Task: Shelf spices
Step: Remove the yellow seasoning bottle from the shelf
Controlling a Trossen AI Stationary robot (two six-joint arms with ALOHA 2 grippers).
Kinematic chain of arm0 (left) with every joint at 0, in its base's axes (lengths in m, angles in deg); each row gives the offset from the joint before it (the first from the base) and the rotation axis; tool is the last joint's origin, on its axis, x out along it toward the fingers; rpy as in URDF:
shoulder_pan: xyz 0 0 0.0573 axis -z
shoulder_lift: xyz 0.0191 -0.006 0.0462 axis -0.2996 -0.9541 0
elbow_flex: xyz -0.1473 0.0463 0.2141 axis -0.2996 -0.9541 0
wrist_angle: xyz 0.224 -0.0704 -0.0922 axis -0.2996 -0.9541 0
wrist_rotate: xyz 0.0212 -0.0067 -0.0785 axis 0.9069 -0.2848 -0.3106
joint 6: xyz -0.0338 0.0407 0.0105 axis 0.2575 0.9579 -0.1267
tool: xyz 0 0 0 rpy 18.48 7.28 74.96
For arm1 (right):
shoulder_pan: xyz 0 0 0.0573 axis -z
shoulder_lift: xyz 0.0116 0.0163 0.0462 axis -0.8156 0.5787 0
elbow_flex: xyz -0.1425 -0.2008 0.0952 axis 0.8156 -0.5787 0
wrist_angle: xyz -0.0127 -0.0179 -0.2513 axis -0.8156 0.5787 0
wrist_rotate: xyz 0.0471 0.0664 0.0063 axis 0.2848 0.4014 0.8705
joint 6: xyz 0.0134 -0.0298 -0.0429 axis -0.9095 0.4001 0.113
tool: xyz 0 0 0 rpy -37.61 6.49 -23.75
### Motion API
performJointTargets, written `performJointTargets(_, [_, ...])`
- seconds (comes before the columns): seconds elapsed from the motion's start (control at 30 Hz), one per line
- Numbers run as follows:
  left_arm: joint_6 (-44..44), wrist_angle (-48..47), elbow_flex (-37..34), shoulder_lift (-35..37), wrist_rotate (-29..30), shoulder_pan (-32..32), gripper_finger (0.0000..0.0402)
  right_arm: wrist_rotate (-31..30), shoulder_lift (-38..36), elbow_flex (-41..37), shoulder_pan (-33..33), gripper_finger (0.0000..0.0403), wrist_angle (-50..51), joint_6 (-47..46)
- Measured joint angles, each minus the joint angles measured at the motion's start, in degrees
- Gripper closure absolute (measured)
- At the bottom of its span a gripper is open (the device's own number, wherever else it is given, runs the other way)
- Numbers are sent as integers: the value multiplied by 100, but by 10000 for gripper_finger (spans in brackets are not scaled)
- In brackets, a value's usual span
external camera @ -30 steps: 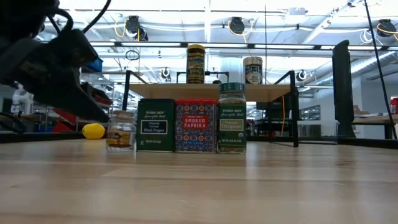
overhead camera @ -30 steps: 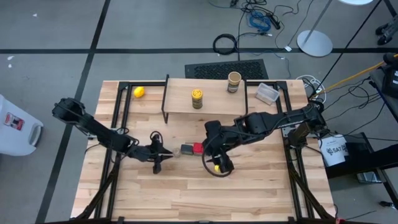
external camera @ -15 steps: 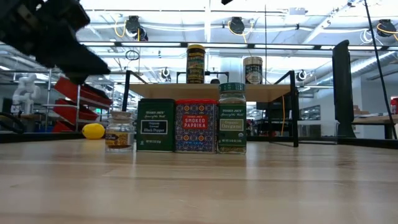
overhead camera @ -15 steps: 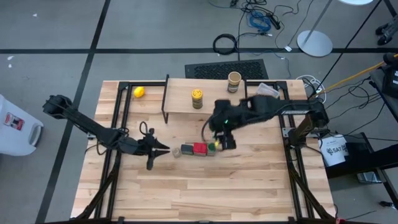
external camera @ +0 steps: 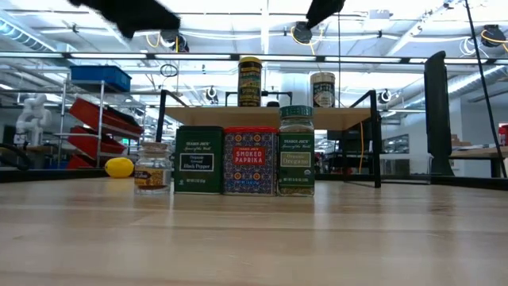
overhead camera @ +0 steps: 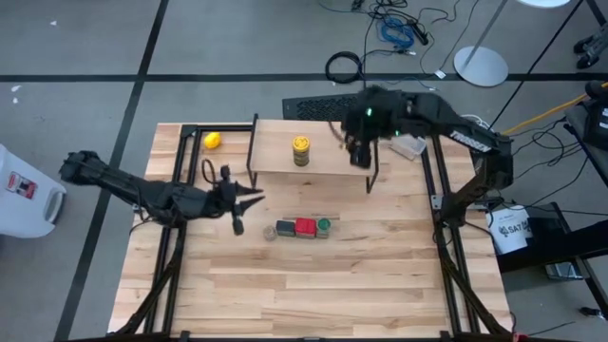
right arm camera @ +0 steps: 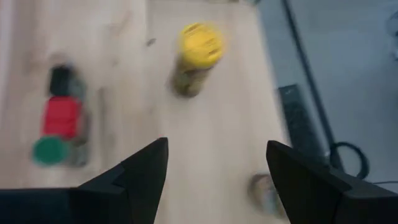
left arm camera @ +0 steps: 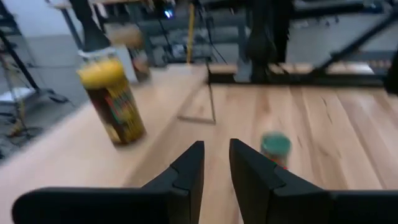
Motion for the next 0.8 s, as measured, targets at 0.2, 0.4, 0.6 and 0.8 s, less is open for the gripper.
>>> performJointTargets(0.2, [344, -209, 664, 1, -22, -594, 317, 872, 8, 0, 918, 124, -349, 408])
performJointTargets(0.4, [465, -272, 860, -1, -29, -1111, 317, 1493, 306, 0, 806, 97, -1143, 140])
performJointTargets(0.6, [466, -567, 860, -4, -591, -1189, 317, 1499, 870, 2, 395, 77, -1513, 116])
performJointTargets(0.8, [487, -549, 860, -1, -654, -1185, 317, 1485, 1312, 2, 385, 63, -1765, 97])
